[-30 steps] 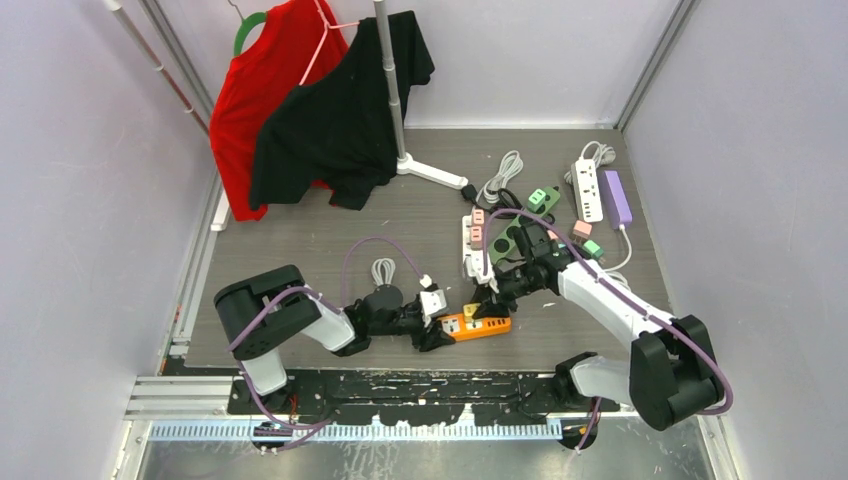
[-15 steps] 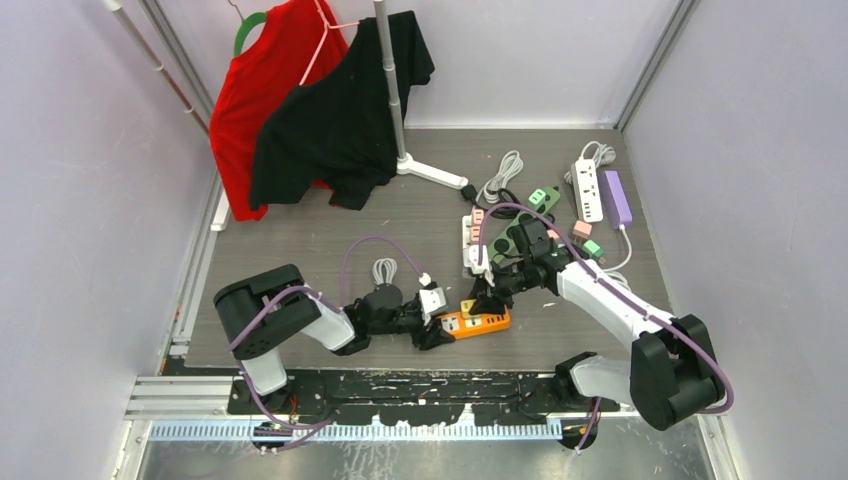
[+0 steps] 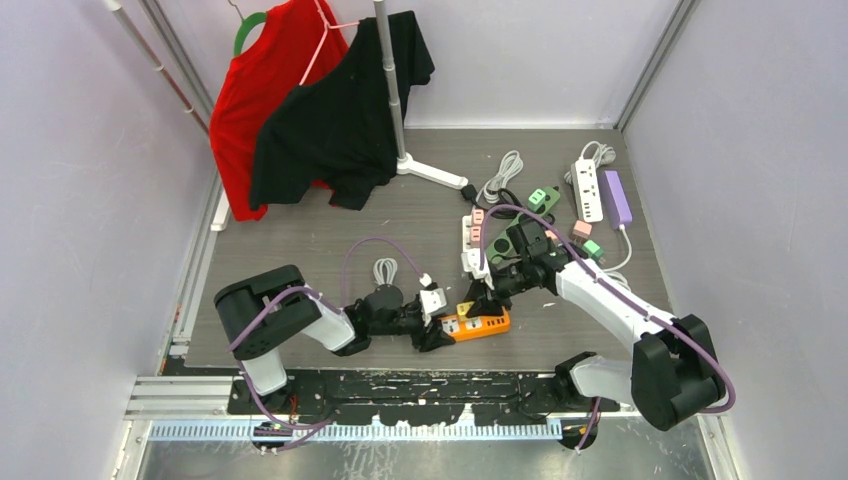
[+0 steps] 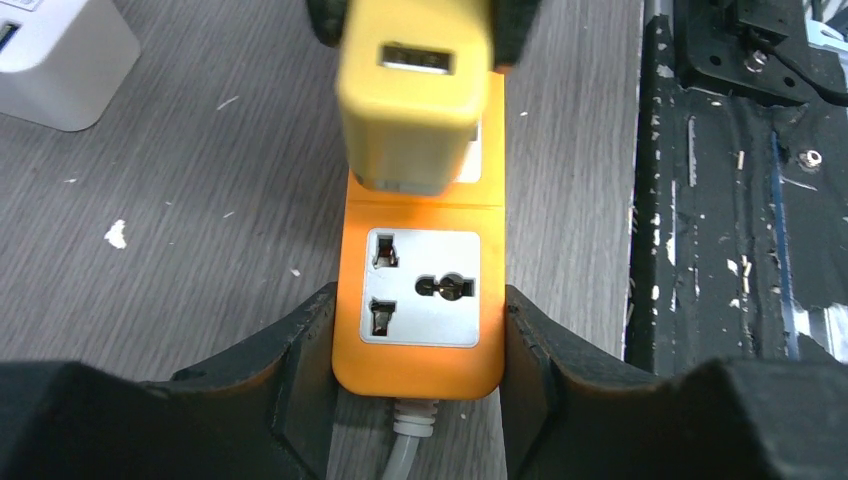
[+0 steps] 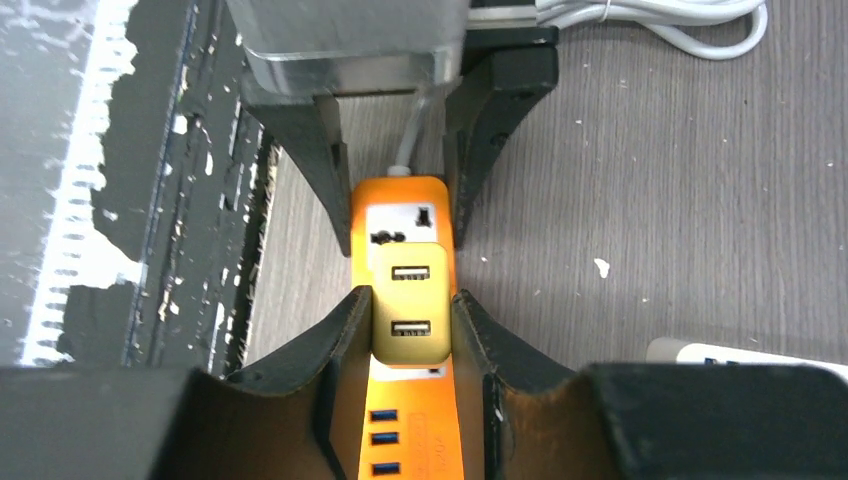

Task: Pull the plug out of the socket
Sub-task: Remove the plug from the socket, then place the plug at the center of the board.

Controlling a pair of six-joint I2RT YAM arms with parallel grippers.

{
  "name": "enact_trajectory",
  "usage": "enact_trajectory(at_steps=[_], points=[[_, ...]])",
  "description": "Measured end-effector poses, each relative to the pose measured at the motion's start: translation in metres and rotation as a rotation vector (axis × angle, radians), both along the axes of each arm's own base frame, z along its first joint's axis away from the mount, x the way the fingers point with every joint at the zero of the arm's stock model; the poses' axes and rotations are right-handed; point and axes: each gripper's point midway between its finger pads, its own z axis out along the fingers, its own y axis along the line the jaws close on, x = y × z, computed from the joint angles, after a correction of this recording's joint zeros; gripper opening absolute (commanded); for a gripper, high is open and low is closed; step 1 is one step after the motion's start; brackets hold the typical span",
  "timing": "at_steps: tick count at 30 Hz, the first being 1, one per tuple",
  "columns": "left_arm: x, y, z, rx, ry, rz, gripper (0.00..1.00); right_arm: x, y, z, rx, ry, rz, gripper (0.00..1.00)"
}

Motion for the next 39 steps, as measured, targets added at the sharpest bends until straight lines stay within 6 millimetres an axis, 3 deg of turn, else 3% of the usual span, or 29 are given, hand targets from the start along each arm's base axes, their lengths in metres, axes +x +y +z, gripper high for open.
enact_trajectory(at_steps=[9,19,28,33,39], points=[[0.009,0.001,-0.001,0.009,-0.002,0.043,0.0,0.003,0.003,0.01,0.036,0.101,-0.085,0.01],[0.013,0.009,-0.001,0.036,-0.002,0.085,0.0,0.044,-0.023,0.053,0.125,0.144,-0.316,0.01],[0.012,0.02,-0.001,0.069,0.026,0.123,0.0,0.122,-0.099,0.094,0.242,0.184,-0.904,0.01],[0.01,0.028,0.0,0.087,0.033,0.138,0.0,0.166,-0.166,0.082,0.277,0.233,-1.407,0.01],[0.007,0.034,0.001,0.096,0.038,0.144,0.0,0.184,-0.224,0.058,0.307,0.277,-1.817,0.05]])
